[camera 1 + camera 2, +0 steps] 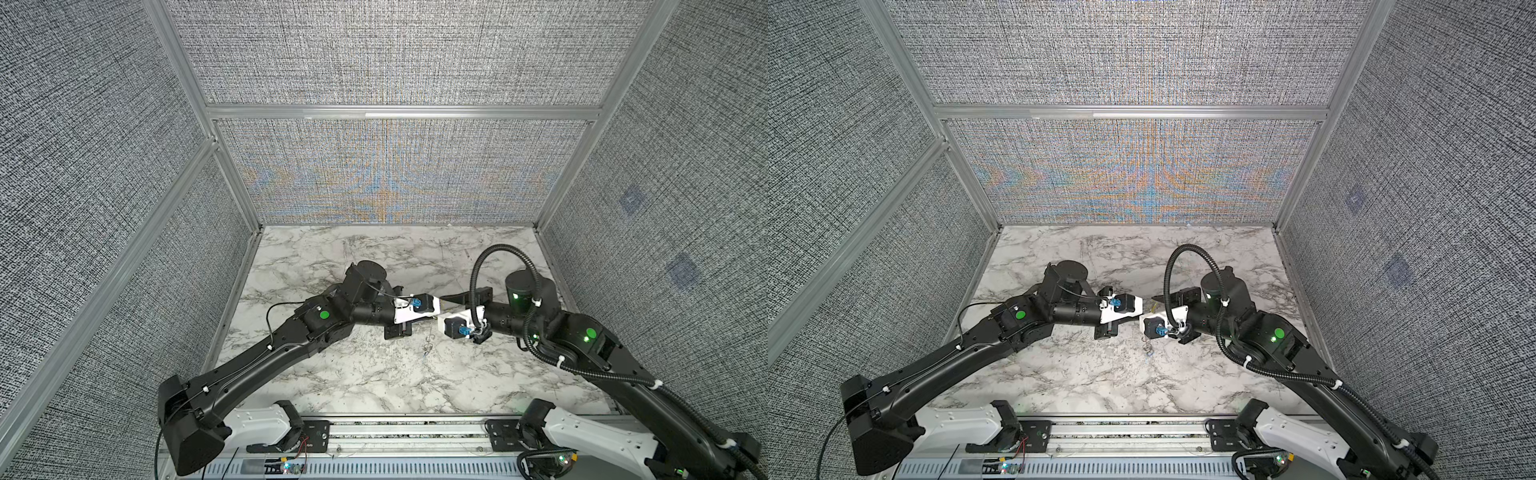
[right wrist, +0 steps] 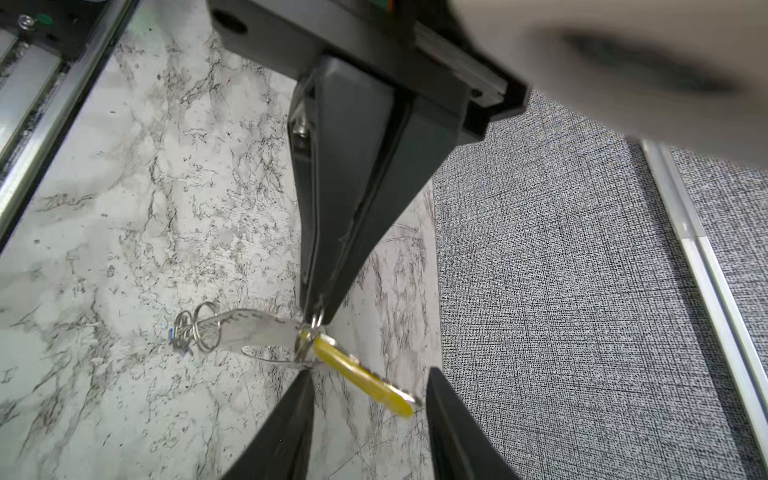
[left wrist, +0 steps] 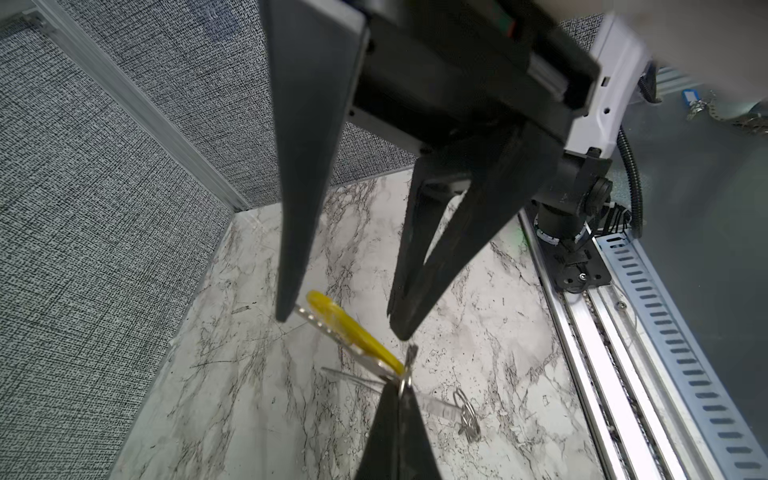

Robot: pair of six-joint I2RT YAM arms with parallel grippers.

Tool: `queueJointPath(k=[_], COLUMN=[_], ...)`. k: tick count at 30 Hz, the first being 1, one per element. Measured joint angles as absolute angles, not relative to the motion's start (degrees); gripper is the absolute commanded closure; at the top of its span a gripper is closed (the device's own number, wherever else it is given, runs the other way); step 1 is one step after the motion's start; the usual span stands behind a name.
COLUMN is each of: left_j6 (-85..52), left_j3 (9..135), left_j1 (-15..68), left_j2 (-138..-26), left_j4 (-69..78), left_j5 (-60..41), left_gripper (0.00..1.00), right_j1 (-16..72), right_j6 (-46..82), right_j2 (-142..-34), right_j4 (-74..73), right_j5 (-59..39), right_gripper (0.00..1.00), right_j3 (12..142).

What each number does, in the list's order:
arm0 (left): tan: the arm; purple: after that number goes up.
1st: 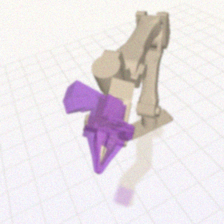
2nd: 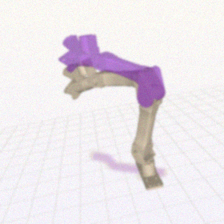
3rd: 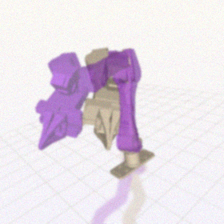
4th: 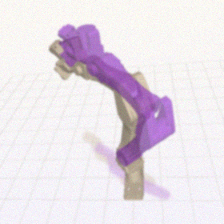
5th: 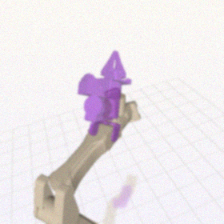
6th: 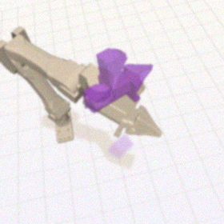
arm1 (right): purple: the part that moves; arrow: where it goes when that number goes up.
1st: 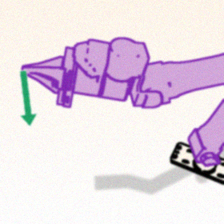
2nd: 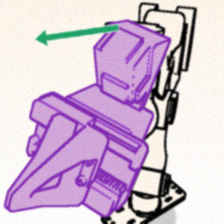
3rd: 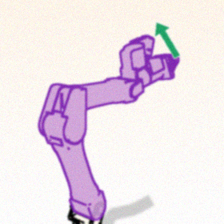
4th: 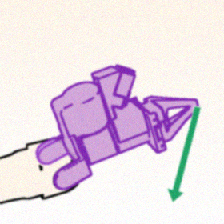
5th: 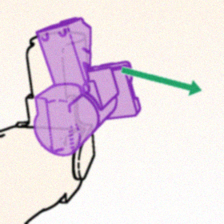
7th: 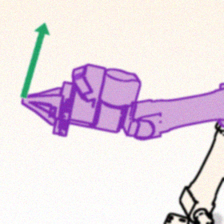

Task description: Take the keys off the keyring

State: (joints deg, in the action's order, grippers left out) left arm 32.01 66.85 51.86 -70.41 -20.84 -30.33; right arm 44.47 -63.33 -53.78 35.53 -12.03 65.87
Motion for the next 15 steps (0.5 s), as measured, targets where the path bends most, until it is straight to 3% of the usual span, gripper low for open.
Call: queueJointPath(k=[6,15], left_j6=[32.62,32.77], left_j3=[67.48,67.7], left_j1=[51.59,51.57], left_j2=[-71.11,-71.68], left_j4=[-22.15,-22.65], left_j5=[-31.16,-31.7], left_gripper=[1.0,1.0], right_j1=[45.15,45.89], right_j6=[-67.16,-69.6], right_j2=[-55.0,-57.06], right_j4=[37.41,40.01], right_j5=[-11.79,-10.74], right_gripper=[0.52,0.66], right_j3=[66.11,66.76])
